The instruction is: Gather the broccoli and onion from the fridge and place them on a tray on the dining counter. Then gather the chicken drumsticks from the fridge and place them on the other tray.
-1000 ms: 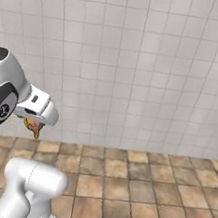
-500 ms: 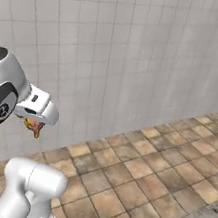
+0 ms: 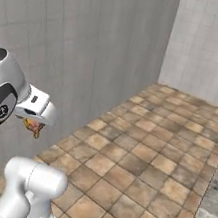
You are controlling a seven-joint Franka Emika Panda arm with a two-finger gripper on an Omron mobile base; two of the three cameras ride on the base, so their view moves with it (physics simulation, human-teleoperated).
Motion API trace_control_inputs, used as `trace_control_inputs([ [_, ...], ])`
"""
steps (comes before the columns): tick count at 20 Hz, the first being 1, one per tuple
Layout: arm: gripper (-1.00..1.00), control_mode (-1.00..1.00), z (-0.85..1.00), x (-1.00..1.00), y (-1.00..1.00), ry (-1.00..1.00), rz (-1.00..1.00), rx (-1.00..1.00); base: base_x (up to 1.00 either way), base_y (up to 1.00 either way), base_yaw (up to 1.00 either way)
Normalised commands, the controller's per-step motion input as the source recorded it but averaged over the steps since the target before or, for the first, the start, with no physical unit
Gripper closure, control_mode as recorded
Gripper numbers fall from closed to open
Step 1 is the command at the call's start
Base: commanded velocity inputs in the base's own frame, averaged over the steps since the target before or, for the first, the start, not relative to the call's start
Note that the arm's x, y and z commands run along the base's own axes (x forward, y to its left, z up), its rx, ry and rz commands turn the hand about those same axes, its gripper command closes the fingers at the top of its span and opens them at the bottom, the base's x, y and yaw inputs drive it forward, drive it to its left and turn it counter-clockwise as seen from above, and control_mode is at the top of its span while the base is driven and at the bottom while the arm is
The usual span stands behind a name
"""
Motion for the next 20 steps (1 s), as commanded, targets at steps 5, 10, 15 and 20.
trace_control_inputs([
  [5,1.0,1.0,0.0,0.0,0.0,0.0,0.0,0.0,0.76,0.57,-0.73],
  [10,1.0,1.0,0.0,0.0,0.0,0.0,0.0,0.0,0.75,0.54,-0.74],
  [15,1.0,1.0,0.0,0.0,0.0,0.0,0.0,0.0,1.0,0.76,-0.6],
  [20,1.0,1.0,0.0,0.0,0.0,0.0,0.0,0.0,1.0,0.94,-0.45],
])
